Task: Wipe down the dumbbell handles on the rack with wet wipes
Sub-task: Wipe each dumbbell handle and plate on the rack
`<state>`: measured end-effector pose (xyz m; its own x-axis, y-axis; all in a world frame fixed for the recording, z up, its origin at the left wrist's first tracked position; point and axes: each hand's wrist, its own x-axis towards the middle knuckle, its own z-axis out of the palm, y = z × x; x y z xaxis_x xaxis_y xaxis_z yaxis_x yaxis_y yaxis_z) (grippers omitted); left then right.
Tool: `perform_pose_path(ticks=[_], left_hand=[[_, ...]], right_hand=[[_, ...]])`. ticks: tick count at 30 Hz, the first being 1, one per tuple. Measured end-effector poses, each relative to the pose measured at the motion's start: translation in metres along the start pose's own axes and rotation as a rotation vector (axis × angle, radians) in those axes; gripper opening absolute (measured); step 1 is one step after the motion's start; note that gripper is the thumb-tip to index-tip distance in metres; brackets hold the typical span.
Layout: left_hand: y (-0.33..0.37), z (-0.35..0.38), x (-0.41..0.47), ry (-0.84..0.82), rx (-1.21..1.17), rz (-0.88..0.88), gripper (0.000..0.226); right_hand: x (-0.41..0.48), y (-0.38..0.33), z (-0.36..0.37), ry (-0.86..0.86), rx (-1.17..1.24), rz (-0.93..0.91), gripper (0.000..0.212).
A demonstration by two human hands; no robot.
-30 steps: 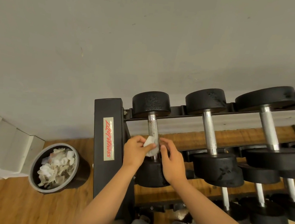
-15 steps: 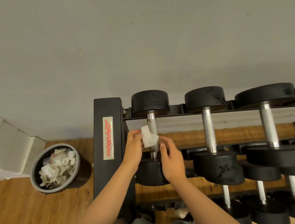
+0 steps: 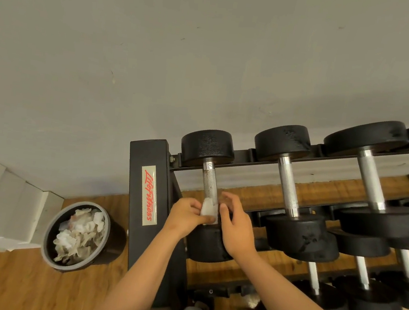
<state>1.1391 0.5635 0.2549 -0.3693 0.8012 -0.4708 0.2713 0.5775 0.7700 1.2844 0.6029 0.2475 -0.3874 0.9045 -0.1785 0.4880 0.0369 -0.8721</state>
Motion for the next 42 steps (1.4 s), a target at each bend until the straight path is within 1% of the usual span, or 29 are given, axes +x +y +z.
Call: perform_pose_path(ticks=[2,7,10,12,14,16,17,18,19,23,25,27,29,32,37,40,42], left_hand=[[-0.003,-0.005,-0.002,0.035,0.04,0.041,0.019],[-0.005,-0.002,-0.001,-0.019,-0.002,0.02,0.029],[-0.009,0.003,-0.004,0.074,-0.058,0.03,0.024],[-0.012,0.005,-0.009,0.118,-0.185,0.034,0.02],[-0.007,0.006,-0.011,0.133,-0.363,0.014,0.023],[0.005,0.006,-0.01,0.126,-0.528,-0.013,0.026],[0.011,0.006,-0.011,0.115,-0.631,-0.045,0.024],[0.014,0.007,-0.012,0.104,-0.692,-0.065,0.021],[0.015,0.007,-0.015,0.093,-0.706,-0.062,0.019],[0.005,0.006,-0.017,0.02,-0.51,-0.023,0.031],[0.003,0.004,-0.013,0.023,-0.415,0.003,0.027],[0.004,0.004,-0.009,0.076,-0.276,0.045,0.018],[0.003,0.005,-0.006,0.11,-0.215,0.049,0.016],[-0.005,0.004,-0.005,0.046,-0.141,0.01,0.022],[-0.011,0.004,-0.008,0.023,-0.163,0.032,0.028],[-0.006,0.006,-0.008,0.08,-0.223,0.059,0.019],[-0.003,0.009,-0.011,0.1,-0.232,0.04,0.022]], right_hand=[[0.0,0.0,-0.001,-0.003,0.004,0.0,0.034],[0.0,-0.002,-0.001,-0.004,0.02,-0.007,0.033],[0.001,-0.001,0.0,-0.01,0.019,-0.008,0.033],[0.001,0.001,0.001,-0.007,0.023,-0.013,0.034],[0.001,0.003,0.002,-0.006,0.028,-0.016,0.034],[0.001,0.003,0.002,-0.005,0.025,-0.015,0.034],[0.001,0.003,0.001,-0.005,0.021,-0.013,0.035],[0.001,0.003,0.001,-0.005,0.019,-0.011,0.034],[0.001,0.002,0.002,-0.004,0.017,-0.011,0.034],[0.001,0.002,0.003,-0.006,0.009,-0.011,0.033],[0.002,0.003,0.003,-0.009,0.009,-0.012,0.032],[0.002,0.003,0.002,-0.011,0.015,-0.012,0.031],[0.002,0.002,0.001,-0.011,0.022,-0.013,0.031],[0.002,0.003,0.002,-0.011,0.026,-0.008,0.033],[0.002,0.005,0.003,-0.007,0.038,-0.014,0.037],[0.002,0.005,0.002,-0.005,0.042,-0.022,0.036],[0.002,0.004,0.002,-0.002,0.039,-0.019,0.037]])
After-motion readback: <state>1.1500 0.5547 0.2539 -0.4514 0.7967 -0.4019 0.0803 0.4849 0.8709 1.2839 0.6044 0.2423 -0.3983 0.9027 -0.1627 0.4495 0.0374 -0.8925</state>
